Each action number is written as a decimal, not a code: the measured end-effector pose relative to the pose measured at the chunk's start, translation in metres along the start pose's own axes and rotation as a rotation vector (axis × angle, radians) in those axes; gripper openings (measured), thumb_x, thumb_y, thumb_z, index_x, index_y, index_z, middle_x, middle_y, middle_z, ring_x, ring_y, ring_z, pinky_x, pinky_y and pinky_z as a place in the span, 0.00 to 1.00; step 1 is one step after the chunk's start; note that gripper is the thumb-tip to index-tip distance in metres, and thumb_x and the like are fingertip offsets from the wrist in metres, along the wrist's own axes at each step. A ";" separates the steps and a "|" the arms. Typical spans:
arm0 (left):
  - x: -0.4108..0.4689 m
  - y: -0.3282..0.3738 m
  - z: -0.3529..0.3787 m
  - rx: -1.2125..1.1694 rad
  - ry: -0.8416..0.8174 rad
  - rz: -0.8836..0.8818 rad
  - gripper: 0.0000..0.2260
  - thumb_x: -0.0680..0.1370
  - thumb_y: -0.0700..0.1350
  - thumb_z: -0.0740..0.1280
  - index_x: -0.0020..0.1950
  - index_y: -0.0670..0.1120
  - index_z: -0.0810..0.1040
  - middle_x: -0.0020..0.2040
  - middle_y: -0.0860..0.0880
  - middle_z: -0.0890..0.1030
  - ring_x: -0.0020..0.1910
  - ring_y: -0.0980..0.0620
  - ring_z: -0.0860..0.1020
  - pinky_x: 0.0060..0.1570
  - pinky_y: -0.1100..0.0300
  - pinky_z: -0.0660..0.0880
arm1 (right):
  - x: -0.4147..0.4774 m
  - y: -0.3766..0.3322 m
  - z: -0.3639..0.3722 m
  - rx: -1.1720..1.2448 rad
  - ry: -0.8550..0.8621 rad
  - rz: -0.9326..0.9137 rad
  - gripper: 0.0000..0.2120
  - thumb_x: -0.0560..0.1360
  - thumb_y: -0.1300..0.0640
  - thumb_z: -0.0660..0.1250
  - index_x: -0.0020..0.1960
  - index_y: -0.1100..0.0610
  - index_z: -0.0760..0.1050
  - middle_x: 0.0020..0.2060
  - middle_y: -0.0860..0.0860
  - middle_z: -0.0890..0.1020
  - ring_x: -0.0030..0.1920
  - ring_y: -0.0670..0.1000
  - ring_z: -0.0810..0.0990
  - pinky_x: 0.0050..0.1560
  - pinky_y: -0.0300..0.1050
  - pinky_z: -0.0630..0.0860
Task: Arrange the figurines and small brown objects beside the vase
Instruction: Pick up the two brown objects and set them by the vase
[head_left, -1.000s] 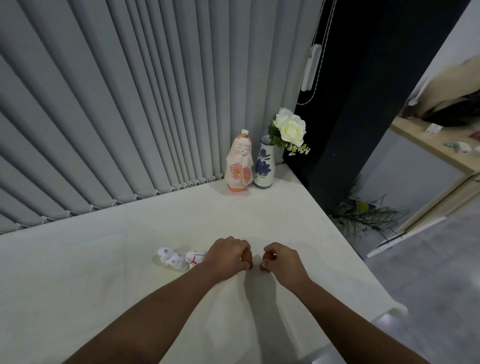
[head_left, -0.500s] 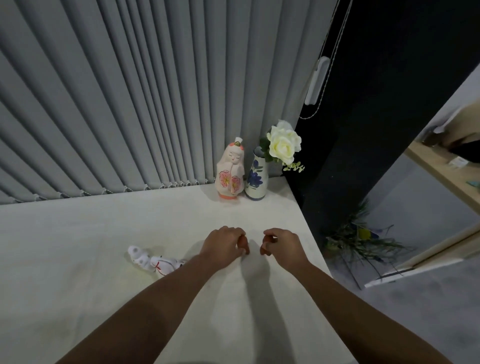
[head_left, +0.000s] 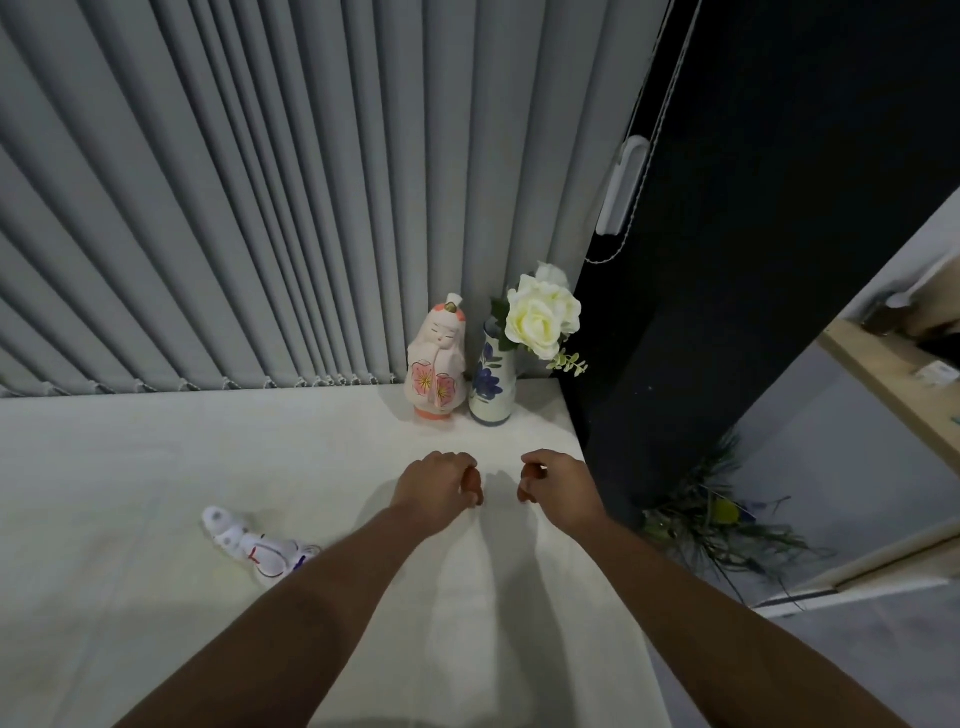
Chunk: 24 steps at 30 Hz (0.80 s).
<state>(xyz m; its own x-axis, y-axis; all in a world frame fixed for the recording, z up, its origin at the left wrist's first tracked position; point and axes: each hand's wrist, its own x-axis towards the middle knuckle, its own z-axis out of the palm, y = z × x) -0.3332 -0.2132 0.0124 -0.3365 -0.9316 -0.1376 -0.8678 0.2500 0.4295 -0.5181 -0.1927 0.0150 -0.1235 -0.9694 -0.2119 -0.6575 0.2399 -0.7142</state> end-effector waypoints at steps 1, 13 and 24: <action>0.004 0.001 0.000 -0.008 0.002 -0.005 0.21 0.74 0.49 0.68 0.65 0.47 0.72 0.59 0.46 0.80 0.60 0.46 0.74 0.57 0.52 0.72 | 0.005 -0.001 -0.001 0.000 -0.001 -0.004 0.16 0.73 0.67 0.62 0.59 0.59 0.77 0.39 0.53 0.85 0.40 0.50 0.83 0.47 0.43 0.78; 0.040 0.004 0.006 -0.134 0.003 -0.061 0.16 0.74 0.44 0.67 0.61 0.45 0.75 0.57 0.45 0.80 0.59 0.44 0.75 0.56 0.49 0.74 | 0.053 -0.007 0.014 0.006 -0.056 -0.018 0.12 0.72 0.69 0.63 0.53 0.58 0.75 0.37 0.50 0.80 0.36 0.48 0.78 0.39 0.37 0.75; 0.051 0.011 0.018 -0.174 0.006 -0.017 0.06 0.73 0.44 0.67 0.49 0.46 0.76 0.49 0.45 0.80 0.51 0.45 0.75 0.46 0.52 0.72 | 0.060 0.002 0.018 0.020 -0.064 -0.036 0.05 0.71 0.65 0.68 0.46 0.58 0.75 0.42 0.56 0.82 0.44 0.55 0.80 0.46 0.52 0.80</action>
<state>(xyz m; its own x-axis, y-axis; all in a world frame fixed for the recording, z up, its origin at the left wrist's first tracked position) -0.3664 -0.2532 -0.0060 -0.3198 -0.9369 -0.1413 -0.7968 0.1852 0.5751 -0.5132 -0.2494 -0.0114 -0.0517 -0.9724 -0.2273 -0.6455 0.2062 -0.7354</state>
